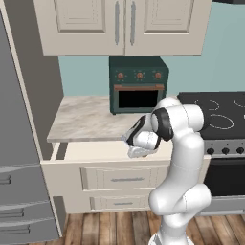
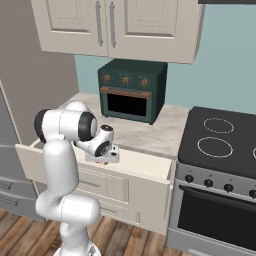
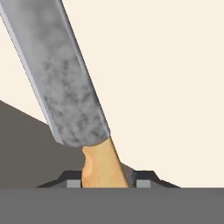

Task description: Pick up the metallic utensils from the counter and place them in the open drawer. Make sure not to pick up any wooden utensils.

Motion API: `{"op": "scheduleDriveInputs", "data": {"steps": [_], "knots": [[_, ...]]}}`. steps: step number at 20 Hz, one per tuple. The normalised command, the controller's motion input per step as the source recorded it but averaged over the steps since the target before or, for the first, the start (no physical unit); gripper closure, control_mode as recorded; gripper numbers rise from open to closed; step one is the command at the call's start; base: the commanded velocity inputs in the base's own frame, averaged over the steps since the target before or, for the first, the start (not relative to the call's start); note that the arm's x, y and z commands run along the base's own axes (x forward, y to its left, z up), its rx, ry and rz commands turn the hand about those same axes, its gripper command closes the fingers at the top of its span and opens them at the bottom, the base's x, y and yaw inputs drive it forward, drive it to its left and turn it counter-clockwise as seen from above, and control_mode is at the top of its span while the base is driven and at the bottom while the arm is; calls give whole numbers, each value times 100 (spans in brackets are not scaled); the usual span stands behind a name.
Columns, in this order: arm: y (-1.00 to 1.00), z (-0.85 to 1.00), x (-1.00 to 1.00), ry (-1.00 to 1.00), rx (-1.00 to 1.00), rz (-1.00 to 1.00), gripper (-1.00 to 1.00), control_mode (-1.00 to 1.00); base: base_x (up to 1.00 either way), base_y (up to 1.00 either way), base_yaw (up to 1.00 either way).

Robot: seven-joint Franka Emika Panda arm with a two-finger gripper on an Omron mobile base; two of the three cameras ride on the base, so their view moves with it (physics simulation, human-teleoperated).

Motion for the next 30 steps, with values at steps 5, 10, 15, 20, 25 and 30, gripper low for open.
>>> {"op": "scheduleDriveInputs", "data": {"steps": [5, 10, 15, 20, 25, 30], "knots": [[-19, 0, -29, 0, 6, -12, 100, -100, 0, 0, 0], [-9, 0, 6, 0, 8, -23, 100, -100, 0, 0, 0], [-7, 0, 4, 0, 5, -24, 100, -100, 0, 0, 0], [-7, -19, -1, 0, 0, -18, 100, -100, 0, 0, 0], [-17, -36, -10, 0, 0, -12, 100, -100, 0, 0, 0], [-26, -39, -13, 0, 0, -9, 100, -100, 0, 0, 0]]}}
